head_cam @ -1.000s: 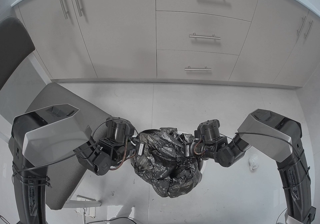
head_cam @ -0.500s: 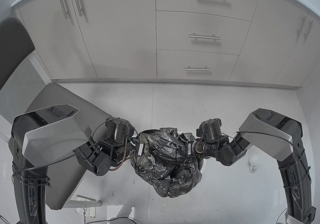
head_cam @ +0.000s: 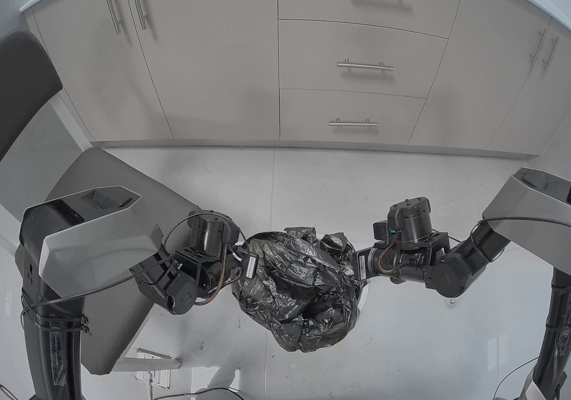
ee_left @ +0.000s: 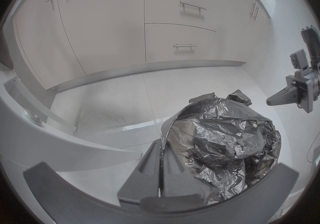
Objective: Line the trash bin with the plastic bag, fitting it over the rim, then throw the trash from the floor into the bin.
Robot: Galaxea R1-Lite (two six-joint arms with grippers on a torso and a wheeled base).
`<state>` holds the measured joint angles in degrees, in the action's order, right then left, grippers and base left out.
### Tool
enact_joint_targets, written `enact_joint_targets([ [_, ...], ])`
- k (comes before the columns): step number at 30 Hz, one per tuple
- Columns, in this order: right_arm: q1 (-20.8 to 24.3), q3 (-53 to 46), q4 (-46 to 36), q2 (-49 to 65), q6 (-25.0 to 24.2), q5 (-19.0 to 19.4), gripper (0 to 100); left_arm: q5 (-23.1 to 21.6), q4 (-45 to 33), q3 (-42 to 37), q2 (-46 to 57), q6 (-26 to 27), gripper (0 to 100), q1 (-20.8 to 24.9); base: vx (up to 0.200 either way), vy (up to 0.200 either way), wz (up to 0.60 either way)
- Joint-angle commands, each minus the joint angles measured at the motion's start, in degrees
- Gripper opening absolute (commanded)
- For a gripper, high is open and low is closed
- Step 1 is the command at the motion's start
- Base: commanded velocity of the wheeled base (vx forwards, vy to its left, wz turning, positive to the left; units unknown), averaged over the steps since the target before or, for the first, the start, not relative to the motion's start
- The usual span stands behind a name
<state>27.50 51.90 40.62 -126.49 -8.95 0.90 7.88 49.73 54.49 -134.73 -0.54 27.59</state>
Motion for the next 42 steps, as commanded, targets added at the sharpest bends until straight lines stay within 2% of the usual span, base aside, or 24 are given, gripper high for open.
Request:
enact_joint_targets([
  [1, 0.45, -4.43, 0.34, 4.67, 0.77, 0.24, 0, 0.04, 0.02, -0.09, 0.08, 0.01, 0, 0.01, 0.0, 0.0, 0.0],
  [9, 3.87, -8.3, 2.89, 4.06, 3.76, -1.17, 0, 0.04, 0.02, -0.18, 0.08, -0.08, 0, 0.01, 0.0, 0.0, 0.0],
  [10, 4.75, -8.83, 3.85, 3.71, 4.55, -2.22, 0, 0.04, 0.02, -0.18, 0.08, 0.01, 0, 0.01, 0.0, 0.0, 0.0],
  [11, 5.11, -9.0, 4.21, 3.53, 5.17, -2.84, 100, 0.04, 0.02, -0.18, 0.08, -0.08, 0, 0.01, 0.0, 0.0, 0.0],
  [24, 5.63, -11.2, 7.46, 1.42, 6.31, -6.09, 100, 0.04, 0.02, -0.18, 0.26, 0.01, 0, 0.01, 0.0, 0.0, 0.0],
  [29, 4.75, -9.71, 7.81, -2.97, 7.72, -10.83, 100, 0.04, 0.64, -0.18, 0.17, 0.01, 0, 0.1, 0.0, 0.0, 0.0],
  [34, 4.67, -8.65, 11.59, -6.58, 9.12, -13.47, 100, 0.04, 2.04, -0.26, -0.01, 0.01, 0, 0.1, 0.0, 0.0, 0.0],
  [37, 4.67, -7.33, 15.28, -9.04, 11.67, -15.93, 100, 0.04, 2.04, -0.26, -0.01, 0.01, 0, 0.1, 0.0, 0.0, 0.0],
  [42, 4.49, -5.84, 15.54, -9.39, 12.2, -18.39, 100, 0.04, 2.04, -0.26, 0.08, -0.08, 0, 0.1, 0.0, 0.0, 0.0],
])
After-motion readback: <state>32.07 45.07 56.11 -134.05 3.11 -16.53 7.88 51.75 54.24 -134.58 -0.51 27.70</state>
